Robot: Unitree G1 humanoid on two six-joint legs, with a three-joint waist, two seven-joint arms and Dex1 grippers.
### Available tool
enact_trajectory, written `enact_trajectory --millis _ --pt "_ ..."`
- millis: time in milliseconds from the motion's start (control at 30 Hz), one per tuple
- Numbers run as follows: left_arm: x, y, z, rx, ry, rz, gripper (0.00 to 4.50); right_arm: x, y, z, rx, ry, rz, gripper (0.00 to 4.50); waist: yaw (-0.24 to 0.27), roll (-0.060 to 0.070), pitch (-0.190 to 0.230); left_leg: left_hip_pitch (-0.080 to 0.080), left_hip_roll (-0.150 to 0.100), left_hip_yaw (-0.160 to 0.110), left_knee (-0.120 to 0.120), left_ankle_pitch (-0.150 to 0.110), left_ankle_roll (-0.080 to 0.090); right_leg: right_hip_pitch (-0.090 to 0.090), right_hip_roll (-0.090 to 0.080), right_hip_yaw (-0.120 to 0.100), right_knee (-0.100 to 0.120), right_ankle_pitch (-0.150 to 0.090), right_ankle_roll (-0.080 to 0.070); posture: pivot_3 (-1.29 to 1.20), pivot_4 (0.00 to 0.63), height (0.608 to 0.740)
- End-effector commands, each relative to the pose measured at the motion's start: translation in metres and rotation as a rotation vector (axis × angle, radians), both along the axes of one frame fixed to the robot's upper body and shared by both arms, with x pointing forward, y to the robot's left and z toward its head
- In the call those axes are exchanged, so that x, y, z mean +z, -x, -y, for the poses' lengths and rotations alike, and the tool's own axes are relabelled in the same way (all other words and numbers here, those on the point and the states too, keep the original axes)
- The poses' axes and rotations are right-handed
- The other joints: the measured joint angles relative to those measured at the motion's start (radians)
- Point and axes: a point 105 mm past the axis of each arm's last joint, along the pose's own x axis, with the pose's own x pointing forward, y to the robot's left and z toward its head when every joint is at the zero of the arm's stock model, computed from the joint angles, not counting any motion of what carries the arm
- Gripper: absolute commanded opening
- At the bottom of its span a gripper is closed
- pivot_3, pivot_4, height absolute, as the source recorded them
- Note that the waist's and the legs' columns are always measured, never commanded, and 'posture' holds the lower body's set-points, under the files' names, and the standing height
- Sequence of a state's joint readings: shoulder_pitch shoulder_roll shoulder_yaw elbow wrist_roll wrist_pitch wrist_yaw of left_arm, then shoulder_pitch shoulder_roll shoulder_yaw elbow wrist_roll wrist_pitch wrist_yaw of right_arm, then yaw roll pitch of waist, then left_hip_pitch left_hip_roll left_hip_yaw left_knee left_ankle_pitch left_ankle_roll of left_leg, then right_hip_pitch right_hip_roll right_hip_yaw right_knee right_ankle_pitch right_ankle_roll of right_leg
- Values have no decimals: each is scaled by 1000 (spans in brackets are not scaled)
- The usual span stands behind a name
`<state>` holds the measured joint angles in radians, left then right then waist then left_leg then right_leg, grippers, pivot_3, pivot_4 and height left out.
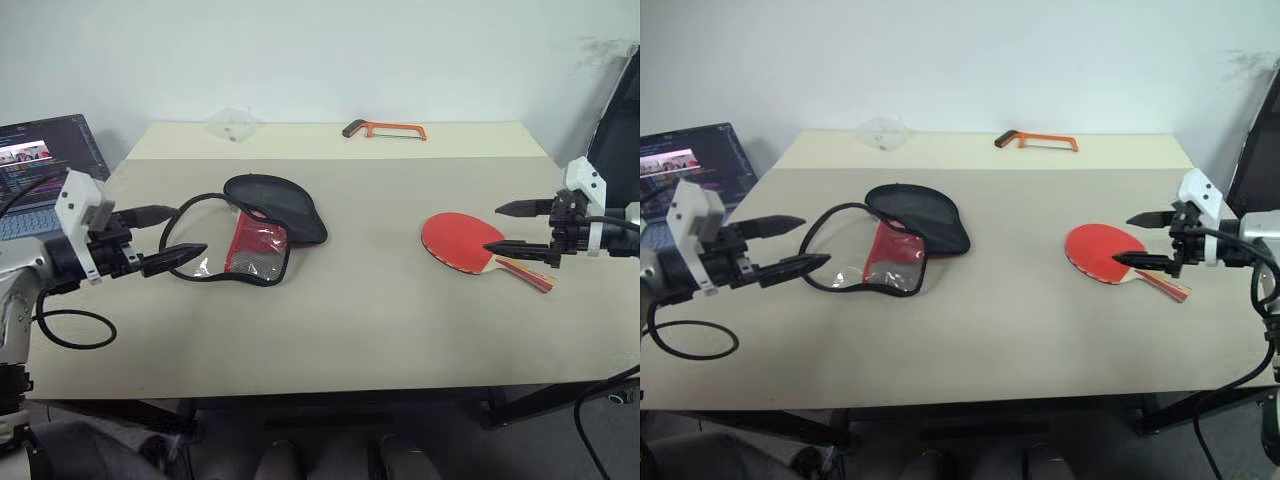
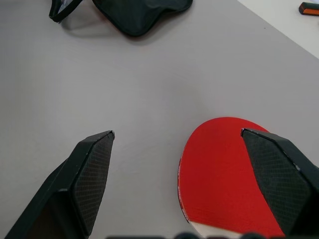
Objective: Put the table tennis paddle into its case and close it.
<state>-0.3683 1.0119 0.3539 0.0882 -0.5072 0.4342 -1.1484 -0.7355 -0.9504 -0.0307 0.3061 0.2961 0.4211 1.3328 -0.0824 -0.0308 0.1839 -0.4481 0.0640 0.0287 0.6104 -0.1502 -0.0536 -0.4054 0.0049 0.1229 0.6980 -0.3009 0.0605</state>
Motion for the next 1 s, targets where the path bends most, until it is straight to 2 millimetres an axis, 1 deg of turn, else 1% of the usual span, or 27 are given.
enact_trajectory --millis 33,133,233,333,367,400,467,533,567,633,700,800,900,1000 --pt "16 9 0 -3 -36 43 4500 18 -3 -6 36 5 61 4478 0 0 0 0 0 0 0 0 0 0 0 0 0 0 0 0 150 740" --pt "15 12 -7 42 -35 53 4500 20 -11 -9 34 0 75 4478 -3 0 0 0 0 0 0 0 0 0 0 0 0 0 0 0 150 740" --pt "3 11 -12 109 -27 39 4500 21 -13 -15 60 2 74 4478 -4 0 0 0 0 0 0 0 0 0 0 0 0 0 0 0 150 740" --pt "-8 2 -24 266 45 41 4500 22 -13 -12 61 8 77 4478 -1 0 0 0 0 0 0 0 0 0 0 0 0 0 0 0 150 740" --pt "-14 1 -29 317 72 21 4500 22 -13 -11 61 9 76 4478 0 0 0 0 0 0 0 0 0 0 0 0 0 0 0 0 150 740" --pt "-24 -1 -35 388 99 -24 4500 21 -12 -10 60 11 75 4478 0 0 0 0 0 0 0 0 0 0 0 0 0 0 0 0 150 740" --pt "-43 -2 -42 491 86 -100 4500 19 -13 -11 62 16 74 4478 0 0 0 0 0 0 0 0 0 0 0 0 0 0 0 0 150 740" --pt "-58 -3 -42 589 126 -156 4500 16 -17 -14 52 12 78 4478 -1 0 0 0 0 -1 0 0 0 0 0 0 0 0 0 0 150 740" --pt "-60 -4 -42 634 156 -170 4500 16 -16 -16 59 3 76 4478 -1 0 0 0 0 -1 0 0 0 0 0 0 0 0 0 0 150 740" --pt "-58 -8 -46 712 221 -175 4500 16 -14 -23 86 -11 71 4478 0 0 0 0 0 -1 1 0 0 1 0 0 1 0 1 0 150 740" --pt "-59 -11 -51 776 263 -189 4500 13 -17 -23 81 -7 71 4478 0 -1 0 0 0 -2 1 0 0 1 1 -1 1 1 1 0 150 740" --pt "-70 -12 -58 882 300 -248 4500 9 -19 -26 83 -4 65 4478 0 -1 0 0 0 -3 2 0 0 1 1 -1 1 2 1 0 150 740" --pt "-83 -16 -55 965 320 -303 4500 10 -19 -29 95 -5 63 4478 0 -1 0 0 0 -3 2 0 0 1 1 0 1 2 1 0 150 740" --pt "-93 -23 -36 956 338 -341 4500 10 -21 -28 87 2 66 4478 1 -1 0 0 -1 -3 2 0 0 2 1 0 0 2 1 0 150 740"
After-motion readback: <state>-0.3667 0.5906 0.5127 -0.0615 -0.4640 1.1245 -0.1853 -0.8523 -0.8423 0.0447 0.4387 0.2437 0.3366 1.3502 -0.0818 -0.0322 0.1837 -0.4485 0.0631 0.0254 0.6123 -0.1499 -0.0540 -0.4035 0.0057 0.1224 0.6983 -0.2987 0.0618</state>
